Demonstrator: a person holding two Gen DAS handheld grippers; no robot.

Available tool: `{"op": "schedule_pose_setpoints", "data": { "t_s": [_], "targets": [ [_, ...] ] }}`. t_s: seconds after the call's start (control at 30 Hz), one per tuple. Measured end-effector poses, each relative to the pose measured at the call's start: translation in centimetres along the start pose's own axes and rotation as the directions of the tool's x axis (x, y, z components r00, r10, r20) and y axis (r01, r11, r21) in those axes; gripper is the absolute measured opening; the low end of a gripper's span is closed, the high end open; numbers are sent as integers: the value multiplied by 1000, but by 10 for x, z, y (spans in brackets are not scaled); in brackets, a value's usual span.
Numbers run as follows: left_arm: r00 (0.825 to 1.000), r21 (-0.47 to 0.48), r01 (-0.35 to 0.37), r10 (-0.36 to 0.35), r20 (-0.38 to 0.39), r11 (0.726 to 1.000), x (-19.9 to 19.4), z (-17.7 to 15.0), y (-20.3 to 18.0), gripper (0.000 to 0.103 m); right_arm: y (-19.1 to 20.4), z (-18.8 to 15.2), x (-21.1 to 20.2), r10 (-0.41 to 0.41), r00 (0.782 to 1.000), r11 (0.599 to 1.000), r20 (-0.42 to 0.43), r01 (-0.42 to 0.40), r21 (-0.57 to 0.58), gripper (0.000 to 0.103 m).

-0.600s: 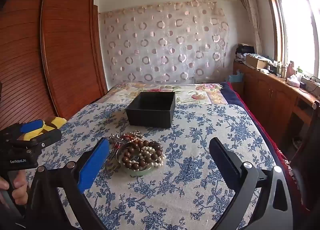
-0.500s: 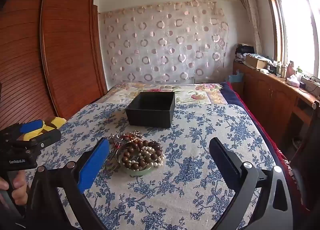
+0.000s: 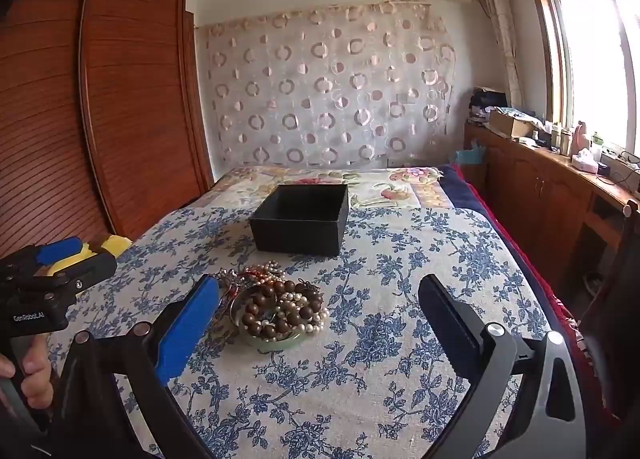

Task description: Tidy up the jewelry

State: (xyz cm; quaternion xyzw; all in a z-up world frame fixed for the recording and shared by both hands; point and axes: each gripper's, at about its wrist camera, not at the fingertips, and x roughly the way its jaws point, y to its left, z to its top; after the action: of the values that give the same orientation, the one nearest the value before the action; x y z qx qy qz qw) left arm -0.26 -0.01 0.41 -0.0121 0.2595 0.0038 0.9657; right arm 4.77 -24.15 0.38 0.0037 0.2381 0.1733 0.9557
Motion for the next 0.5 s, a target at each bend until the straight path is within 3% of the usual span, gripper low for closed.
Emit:
{"op": "schedule_pose_setpoints", "data": {
  "t_s": [0.5],
  "targets": [
    [1000,-2,6,-6,13,1000,-5,4,-3,97,-2,0,-1,1,1000,1000,4,-1,0,101]
  ]
}}
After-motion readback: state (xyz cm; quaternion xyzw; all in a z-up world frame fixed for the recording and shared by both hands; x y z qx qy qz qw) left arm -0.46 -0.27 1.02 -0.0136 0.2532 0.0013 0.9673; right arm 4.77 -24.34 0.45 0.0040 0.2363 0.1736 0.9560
